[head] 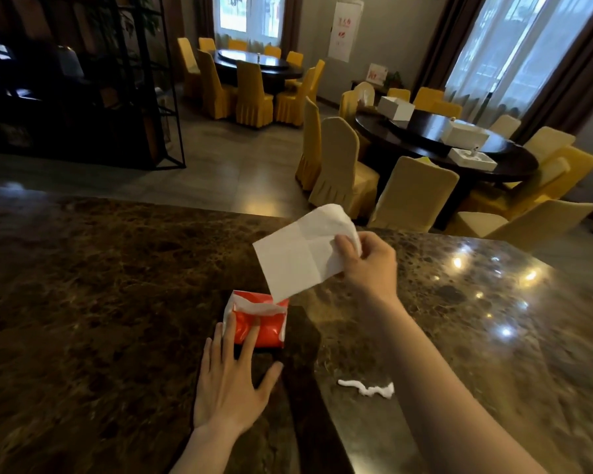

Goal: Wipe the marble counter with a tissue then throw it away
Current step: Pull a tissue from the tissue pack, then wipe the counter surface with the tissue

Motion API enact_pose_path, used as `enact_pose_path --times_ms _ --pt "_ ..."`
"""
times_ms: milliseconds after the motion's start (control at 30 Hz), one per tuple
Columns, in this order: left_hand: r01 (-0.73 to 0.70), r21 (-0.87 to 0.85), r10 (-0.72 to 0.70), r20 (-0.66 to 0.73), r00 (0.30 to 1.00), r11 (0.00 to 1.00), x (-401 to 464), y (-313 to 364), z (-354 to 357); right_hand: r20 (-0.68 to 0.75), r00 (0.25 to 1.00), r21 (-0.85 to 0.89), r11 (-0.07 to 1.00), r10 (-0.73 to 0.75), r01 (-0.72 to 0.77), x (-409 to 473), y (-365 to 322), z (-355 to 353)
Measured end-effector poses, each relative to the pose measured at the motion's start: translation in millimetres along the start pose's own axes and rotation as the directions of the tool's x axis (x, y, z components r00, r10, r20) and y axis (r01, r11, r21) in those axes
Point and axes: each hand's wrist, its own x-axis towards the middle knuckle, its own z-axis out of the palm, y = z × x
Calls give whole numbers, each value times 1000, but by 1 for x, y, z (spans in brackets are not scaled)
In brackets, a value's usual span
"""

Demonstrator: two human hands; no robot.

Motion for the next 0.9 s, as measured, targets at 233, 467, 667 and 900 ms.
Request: enact_pose_path --times_ms 233,467,667,900 --pt "10 -8 -10 -10 1000 1000 -1 3 -3 -82 942 -76 940 327 -333 -31 60 -119" --pt "-92 -47 87 -102 991 995 -13 20 -20 -314 945 -307 931 98 -198 -70 86 -177" --pt "-213 -13 213 52 976 977 -38 45 -4 104 993 -498 861 -55 100 -125 109 -118" --pt "-293 -24 294 37 955 956 -43 43 -6 428 900 -598 774 86 210 -160 139 -68"
